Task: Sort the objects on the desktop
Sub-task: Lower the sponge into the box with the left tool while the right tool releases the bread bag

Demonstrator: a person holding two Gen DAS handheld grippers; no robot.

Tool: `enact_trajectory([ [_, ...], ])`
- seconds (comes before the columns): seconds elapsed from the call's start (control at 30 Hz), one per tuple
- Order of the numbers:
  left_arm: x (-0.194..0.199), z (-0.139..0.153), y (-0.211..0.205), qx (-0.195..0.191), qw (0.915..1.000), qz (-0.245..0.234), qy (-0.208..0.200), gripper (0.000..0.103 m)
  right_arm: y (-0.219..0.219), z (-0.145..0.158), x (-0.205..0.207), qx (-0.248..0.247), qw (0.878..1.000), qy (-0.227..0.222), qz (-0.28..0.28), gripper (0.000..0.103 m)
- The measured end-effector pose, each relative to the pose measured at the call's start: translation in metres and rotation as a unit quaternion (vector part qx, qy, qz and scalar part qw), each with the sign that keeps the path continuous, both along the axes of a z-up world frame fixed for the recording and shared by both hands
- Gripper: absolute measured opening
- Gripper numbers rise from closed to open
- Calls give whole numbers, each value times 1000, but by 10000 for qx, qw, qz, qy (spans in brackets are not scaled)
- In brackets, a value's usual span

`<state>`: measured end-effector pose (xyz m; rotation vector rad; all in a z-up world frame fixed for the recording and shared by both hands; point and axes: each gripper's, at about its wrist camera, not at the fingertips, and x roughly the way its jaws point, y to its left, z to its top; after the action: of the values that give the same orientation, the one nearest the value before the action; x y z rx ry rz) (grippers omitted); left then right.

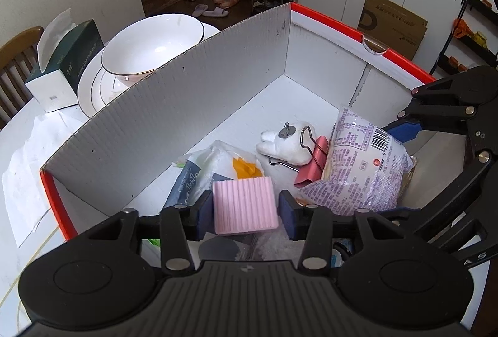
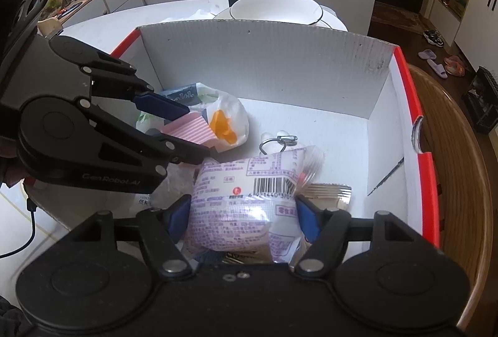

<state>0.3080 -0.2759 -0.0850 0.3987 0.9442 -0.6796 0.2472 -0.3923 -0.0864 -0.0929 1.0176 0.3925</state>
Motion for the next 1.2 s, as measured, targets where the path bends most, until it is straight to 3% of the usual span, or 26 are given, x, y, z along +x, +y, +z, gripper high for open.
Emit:
enact_trajectory([
  [0.13,-4,4,4,-121,9999,12,-38,61,-4,3,-4,1,10000,-58,-32,71],
  [0.47,-16,17,13,-284,9993,146,-210,67,-9,17,-18,43,9995,-309,11,72],
  [1.2,-59,57,54,-804,9921,684,-684,69,-6,66,-55,554,9917,-1160,-24,76],
])
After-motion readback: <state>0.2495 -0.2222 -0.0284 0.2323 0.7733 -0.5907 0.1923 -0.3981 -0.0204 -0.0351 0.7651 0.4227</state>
